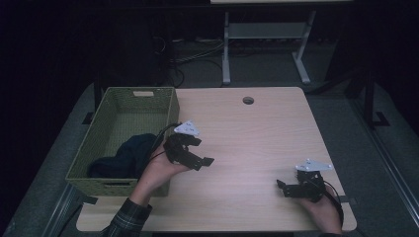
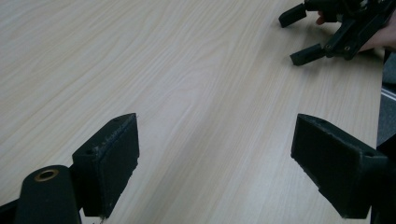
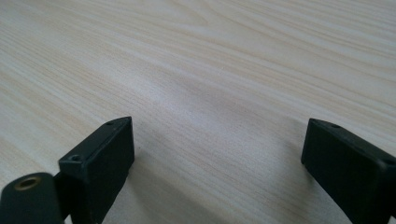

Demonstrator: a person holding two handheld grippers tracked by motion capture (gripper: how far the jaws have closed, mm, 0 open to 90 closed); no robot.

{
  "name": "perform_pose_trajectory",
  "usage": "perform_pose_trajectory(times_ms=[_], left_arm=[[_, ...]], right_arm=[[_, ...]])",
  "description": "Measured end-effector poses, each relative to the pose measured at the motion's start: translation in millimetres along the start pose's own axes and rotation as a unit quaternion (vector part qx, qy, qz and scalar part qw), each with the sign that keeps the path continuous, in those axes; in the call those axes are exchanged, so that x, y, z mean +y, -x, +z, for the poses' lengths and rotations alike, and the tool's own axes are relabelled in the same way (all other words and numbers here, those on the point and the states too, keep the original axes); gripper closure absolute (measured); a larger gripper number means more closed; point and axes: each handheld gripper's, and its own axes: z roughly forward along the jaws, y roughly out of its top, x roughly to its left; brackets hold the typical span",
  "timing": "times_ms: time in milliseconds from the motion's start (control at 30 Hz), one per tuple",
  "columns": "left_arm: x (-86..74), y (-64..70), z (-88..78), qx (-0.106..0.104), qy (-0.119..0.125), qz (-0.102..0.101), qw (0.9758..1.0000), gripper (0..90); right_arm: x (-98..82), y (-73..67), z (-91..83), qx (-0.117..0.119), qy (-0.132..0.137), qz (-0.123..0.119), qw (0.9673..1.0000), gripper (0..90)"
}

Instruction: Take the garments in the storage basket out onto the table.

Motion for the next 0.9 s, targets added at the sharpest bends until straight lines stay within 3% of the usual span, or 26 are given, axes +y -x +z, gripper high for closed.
perform_pose_trajectory(times_ms=[300, 567, 900], left_arm=[[-3.6, -10.6, -17.4, 0.007, 0.014, -0.003, 0.9999, 14.7], [-7.8, -19.6, -36.2, 0.025, 0.013, -0.005, 0.9996, 14.7], [-13.4, -26.7, -48.8, 0.028, 0.009, -0.008, 0.9995, 14.9]], right_arm=[[0.0, 0.0, 0.1, 0.000, 0.000, -0.001, 1.0000, 9.2], [0.0, 0.0, 0.1, 0.000, 0.000, -0.001, 1.0000, 9.2], [0.0, 0.0, 0.0, 0.000, -0.001, -0.001, 1.0000, 9.2]])
